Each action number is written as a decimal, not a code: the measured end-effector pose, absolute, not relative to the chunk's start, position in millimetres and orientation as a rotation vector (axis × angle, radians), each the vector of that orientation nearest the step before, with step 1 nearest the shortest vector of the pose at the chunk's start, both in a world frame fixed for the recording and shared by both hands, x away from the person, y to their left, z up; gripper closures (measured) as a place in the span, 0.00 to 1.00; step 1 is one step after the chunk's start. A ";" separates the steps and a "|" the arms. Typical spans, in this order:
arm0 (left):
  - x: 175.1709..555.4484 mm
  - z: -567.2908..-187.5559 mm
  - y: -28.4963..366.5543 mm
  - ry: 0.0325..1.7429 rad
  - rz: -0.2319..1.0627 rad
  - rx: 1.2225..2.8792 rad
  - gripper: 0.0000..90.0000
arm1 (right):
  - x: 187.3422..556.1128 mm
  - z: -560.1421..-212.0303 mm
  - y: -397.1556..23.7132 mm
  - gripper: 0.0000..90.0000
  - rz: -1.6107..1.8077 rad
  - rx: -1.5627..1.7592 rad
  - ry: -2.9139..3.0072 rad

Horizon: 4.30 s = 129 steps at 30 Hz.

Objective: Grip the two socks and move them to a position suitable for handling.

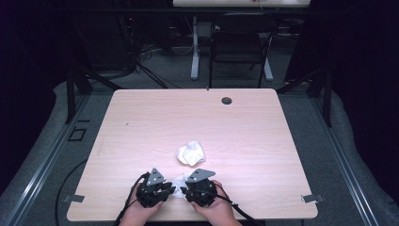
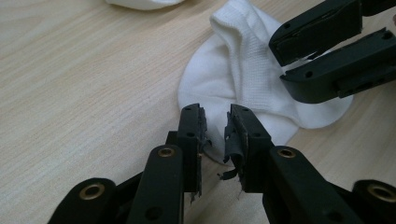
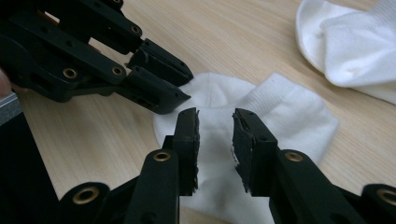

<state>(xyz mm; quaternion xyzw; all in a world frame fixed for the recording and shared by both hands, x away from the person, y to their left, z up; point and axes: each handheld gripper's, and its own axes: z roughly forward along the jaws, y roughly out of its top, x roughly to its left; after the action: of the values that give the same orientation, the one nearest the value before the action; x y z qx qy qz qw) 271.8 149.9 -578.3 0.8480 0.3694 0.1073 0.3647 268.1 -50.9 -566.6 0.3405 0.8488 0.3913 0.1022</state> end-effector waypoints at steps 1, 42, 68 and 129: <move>271.8 -578.3 150.0 0.949 0.279 2.182 0.84 | 268.4 -566.5 -48.6 0.78 1.157 1.002 2.505; 271.7 -573.7 154.2 0.981 0.233 2.189 0.97 | 263.7 -540.4 -82.6 0.95 1.201 1.065 2.430; 267.2 -565.4 164.0 1.012 0.188 2.189 0.98 | 259.4 -554.5 -142.0 0.88 1.035 1.272 2.437; 259.8 -571.6 157.0 0.941 0.255 2.262 0.68 | 254.8 -574.1 -125.4 0.72 1.031 1.066 2.553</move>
<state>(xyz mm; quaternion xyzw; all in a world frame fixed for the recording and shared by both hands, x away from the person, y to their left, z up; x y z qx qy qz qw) 259.8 157.0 -571.6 0.8659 0.3604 0.0978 0.3327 254.8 -125.4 -574.1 0.3594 0.8608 0.3477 0.0946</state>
